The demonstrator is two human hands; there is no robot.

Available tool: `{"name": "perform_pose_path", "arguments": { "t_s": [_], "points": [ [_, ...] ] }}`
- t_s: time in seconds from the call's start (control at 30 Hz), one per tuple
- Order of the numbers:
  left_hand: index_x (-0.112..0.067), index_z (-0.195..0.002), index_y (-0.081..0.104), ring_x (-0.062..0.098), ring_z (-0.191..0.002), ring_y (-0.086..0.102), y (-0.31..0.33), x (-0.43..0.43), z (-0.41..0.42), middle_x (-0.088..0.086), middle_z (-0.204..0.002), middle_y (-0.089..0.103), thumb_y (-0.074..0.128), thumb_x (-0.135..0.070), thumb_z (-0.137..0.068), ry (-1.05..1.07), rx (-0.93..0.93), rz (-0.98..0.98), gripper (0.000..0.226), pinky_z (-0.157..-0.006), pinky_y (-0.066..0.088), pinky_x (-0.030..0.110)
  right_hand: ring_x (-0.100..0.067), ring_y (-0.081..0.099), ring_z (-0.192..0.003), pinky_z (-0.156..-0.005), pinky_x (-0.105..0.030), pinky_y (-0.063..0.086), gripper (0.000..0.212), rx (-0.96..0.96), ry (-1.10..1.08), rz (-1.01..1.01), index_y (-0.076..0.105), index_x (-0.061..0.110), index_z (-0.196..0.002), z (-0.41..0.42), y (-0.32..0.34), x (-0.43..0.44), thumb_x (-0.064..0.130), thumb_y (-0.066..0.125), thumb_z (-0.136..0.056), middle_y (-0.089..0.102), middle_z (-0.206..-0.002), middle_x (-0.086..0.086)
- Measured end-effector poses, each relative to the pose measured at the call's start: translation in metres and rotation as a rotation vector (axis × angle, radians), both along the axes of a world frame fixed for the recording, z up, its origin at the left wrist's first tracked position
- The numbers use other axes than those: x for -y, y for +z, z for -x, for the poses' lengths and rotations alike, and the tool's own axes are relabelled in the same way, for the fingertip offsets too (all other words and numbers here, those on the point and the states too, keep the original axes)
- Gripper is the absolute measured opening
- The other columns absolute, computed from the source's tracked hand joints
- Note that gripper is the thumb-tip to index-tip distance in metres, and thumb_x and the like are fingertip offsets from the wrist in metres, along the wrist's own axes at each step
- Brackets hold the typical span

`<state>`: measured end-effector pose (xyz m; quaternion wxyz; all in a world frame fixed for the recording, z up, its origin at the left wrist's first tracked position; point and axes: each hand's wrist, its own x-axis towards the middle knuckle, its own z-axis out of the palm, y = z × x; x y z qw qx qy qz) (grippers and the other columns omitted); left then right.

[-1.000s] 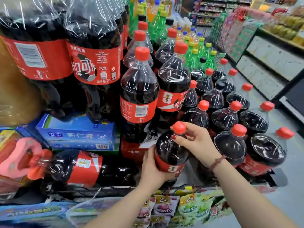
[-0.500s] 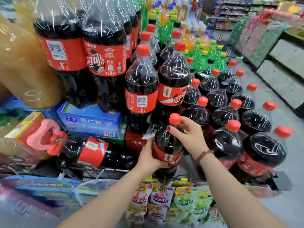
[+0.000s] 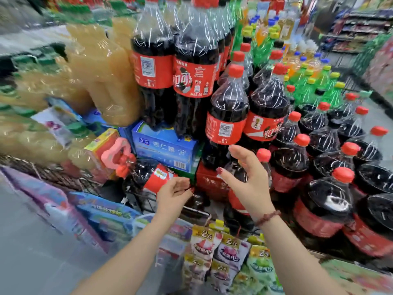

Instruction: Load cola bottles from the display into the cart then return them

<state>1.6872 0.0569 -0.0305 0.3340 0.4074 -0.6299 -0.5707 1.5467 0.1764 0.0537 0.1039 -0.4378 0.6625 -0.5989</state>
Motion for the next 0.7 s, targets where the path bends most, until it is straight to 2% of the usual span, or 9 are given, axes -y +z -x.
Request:
{"name": "perform_pose_path", "arguments": {
  "t_s": [0.2,0.3,0.4,0.5,0.53,0.6,0.67,0.7],
  "points": [
    [-0.012,-0.088,0.066,0.010,-0.081,0.064,-0.003,0.041,-0.053,0.001,-0.086,0.069,0.063,0.015,-0.082,0.145,-0.018,-0.010,0.028,-0.074,0.052,0.014,0.013,0.053,-0.107,-0.092,-0.005,0.037,0.046,0.044,0.070,-0.129,0.057,0.027,-0.115,-0.045,-0.029,0.057,0.012,0.078,-0.077,0.061,-0.115,0.014],
    [-0.009,-0.094,0.067,0.010,-0.083,0.064,-0.007,0.069,-0.083,0.001,-0.088,0.068,0.065,0.010,-0.083,0.183,0.003,-0.021,0.022,-0.073,0.051,0.010,-0.002,0.057,-0.109,-0.094,-0.010,0.039,0.044,0.057,0.063,-0.207,0.060,0.022,-0.115,-0.068,-0.044,0.099,0.013,0.079,-0.076,0.063,-0.117,0.008],
    [-0.018,-0.091,0.066,0.009,-0.085,0.065,-0.014,0.098,-0.107,-0.002,-0.089,0.069,0.070,0.004,-0.082,0.224,0.036,-0.034,0.024,-0.081,0.053,0.019,-0.011,0.057,-0.111,-0.088,-0.001,0.035,0.045,0.046,0.103,-0.291,0.060,0.020,-0.116,-0.096,-0.052,0.144,0.010,0.078,-0.075,0.062,-0.117,0.004],
    [-0.016,-0.100,0.064,0.005,-0.087,0.063,-0.022,0.121,-0.122,-0.005,-0.093,0.067,0.071,0.002,-0.082,0.230,0.056,-0.069,0.026,-0.085,0.050,0.023,-0.014,0.054,-0.116,-0.093,-0.013,0.036,0.052,-0.023,0.148,-0.419,0.058,0.015,-0.123,-0.119,-0.058,0.190,0.016,0.078,-0.075,0.060,-0.125,0.000],
    [-0.013,-0.105,0.064,0.004,-0.087,0.062,-0.025,0.127,-0.126,-0.004,-0.095,0.066,0.070,0.003,-0.082,0.215,0.070,-0.078,0.028,-0.084,0.049,0.020,-0.015,0.053,-0.118,-0.096,-0.017,0.036,0.055,-0.055,0.152,-0.450,0.057,0.015,-0.126,-0.124,-0.060,0.203,0.018,0.078,-0.075,0.059,-0.127,0.000],
    [-0.010,-0.111,0.063,-0.003,-0.086,0.060,-0.031,0.134,-0.131,-0.006,-0.095,0.065,0.069,0.004,-0.082,0.169,0.082,-0.088,0.032,-0.076,0.048,0.008,-0.014,0.054,-0.117,-0.095,-0.015,0.035,0.057,-0.085,0.141,-0.492,0.056,0.014,-0.128,-0.133,-0.064,0.225,0.020,0.077,-0.075,0.060,-0.125,0.000],
    [-0.015,-0.106,0.062,-0.011,-0.082,0.057,-0.036,0.141,-0.134,-0.014,-0.090,0.063,0.068,0.005,-0.082,0.116,0.092,-0.092,0.031,-0.069,0.045,0.002,-0.013,0.056,-0.111,-0.092,-0.015,0.037,0.055,-0.124,0.121,-0.514,0.059,0.013,-0.125,-0.140,-0.065,0.241,0.019,0.078,-0.074,0.062,-0.117,0.001],
    [-0.021,-0.100,0.061,-0.013,-0.080,0.056,-0.038,0.143,-0.134,-0.017,-0.089,0.062,0.068,0.005,-0.082,0.090,0.091,-0.100,0.032,-0.067,0.044,0.002,-0.015,0.058,-0.110,-0.094,-0.020,0.040,0.053,-0.162,0.114,-0.532,0.061,0.015,-0.123,-0.142,-0.065,0.249,0.021,0.078,-0.073,0.064,-0.116,0.000]
  ]
}}
